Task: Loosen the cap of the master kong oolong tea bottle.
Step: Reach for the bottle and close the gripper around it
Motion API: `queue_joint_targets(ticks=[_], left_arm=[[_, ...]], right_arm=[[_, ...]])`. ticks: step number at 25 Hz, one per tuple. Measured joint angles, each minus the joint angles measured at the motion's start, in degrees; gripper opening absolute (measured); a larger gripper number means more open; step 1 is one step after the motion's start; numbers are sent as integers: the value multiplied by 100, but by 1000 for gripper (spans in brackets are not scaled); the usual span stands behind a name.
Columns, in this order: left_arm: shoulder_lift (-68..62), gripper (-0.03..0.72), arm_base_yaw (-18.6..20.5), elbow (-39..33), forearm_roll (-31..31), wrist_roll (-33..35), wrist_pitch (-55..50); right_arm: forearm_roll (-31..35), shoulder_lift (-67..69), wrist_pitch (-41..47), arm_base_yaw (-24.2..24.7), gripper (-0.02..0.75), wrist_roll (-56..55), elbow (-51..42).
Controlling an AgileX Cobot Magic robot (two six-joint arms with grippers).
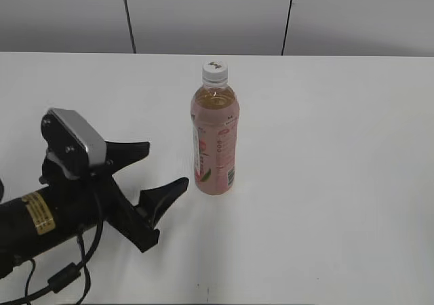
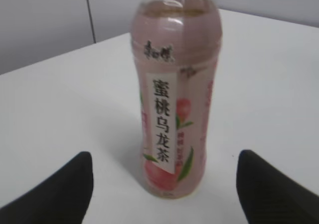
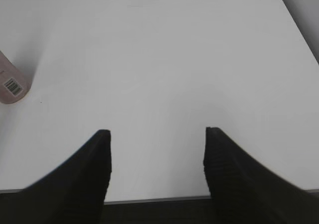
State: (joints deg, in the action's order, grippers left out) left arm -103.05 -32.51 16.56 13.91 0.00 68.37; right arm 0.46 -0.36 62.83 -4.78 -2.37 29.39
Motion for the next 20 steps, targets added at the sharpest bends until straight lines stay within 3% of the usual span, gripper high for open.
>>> queue_joint_targets(ticks=[4,20], left_arm=[[-311,540,0,88,342,0,24],[-739,540,0,1134,717,-266,80]], right_arm=[[0,0,0,0,449,0,0],[0,0,0,0,449,0,0]])
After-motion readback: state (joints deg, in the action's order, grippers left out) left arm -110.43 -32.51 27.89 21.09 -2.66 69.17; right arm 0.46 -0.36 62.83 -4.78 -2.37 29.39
